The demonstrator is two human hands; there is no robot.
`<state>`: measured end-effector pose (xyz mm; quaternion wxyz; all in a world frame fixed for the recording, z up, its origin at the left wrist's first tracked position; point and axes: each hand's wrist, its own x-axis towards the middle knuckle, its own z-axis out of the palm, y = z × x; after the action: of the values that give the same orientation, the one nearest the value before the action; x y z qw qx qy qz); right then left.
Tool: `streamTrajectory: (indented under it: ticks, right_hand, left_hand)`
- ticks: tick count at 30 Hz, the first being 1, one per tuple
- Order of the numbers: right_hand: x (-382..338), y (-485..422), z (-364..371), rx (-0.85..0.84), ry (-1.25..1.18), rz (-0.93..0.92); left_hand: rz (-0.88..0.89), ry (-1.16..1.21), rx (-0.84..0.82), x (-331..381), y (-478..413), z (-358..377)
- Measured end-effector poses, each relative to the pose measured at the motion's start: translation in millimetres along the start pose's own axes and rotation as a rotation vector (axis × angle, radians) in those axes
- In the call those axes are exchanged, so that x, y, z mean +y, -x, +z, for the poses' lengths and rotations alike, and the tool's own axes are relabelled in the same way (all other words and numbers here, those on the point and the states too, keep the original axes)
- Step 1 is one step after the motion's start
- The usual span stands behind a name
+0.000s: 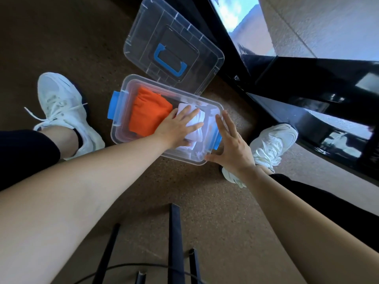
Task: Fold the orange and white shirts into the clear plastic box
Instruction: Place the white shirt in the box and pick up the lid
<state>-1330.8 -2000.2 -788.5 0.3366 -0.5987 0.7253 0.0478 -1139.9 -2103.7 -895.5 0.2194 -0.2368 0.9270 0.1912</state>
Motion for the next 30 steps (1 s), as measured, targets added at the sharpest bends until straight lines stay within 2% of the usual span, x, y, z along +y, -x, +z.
streamTrajectory:
  ticks: [4, 8, 12, 17, 20, 23, 25, 27, 30]
  right_hand:
    - [0.3, 0.8, -0.2, 0.004, 0.001, -0.008]
    - [0.8, 0.1, -0.9, 0.005, 0.003, -0.016]
    - [1.0, -1.4, -0.7, 0.001, -0.028, -0.009]
    - [-4.5, -5.9, -11.2, 0.034, -0.057, 0.012]
    - [-14.7, -20.3, -25.3, 0.175, -0.087, 0.055]
    - [-30.6, -55.0, -43.8, 0.294, -0.345, 0.212]
    - [-41.6, -86.8, -54.9, 0.257, -0.57, 0.347]
    - [-47.4, -120.8, -59.6, 0.159, -0.68, 0.4]
    - [-51.6, -158.1, -58.4, 0.045, -0.759, 0.491]
  left_hand:
    - [0.045, -0.093, 0.041, -9.6, -3.3, 9.3]
    - [0.023, -0.085, 0.023, -7.7, -4.4, 10.6]
    - [0.005, 0.019, -0.026, -2.6, -2.0, -7.2]
    - [-0.057, 0.295, -0.001, -12.0, 32.3, -56.5]
    - [-0.079, 0.376, 0.172, -25.9, 56.8, -81.6]
    - [-0.178, 0.413, 0.458, -50.0, 68.7, -96.4]
    - [-0.329, 0.488, 0.645, -73.5, 67.6, -100.1]
    - [-0.518, 0.606, 0.744, -102.8, 60.7, -102.9]
    - [-0.672, 0.775, 0.711, -148.1, 43.9, -105.9]
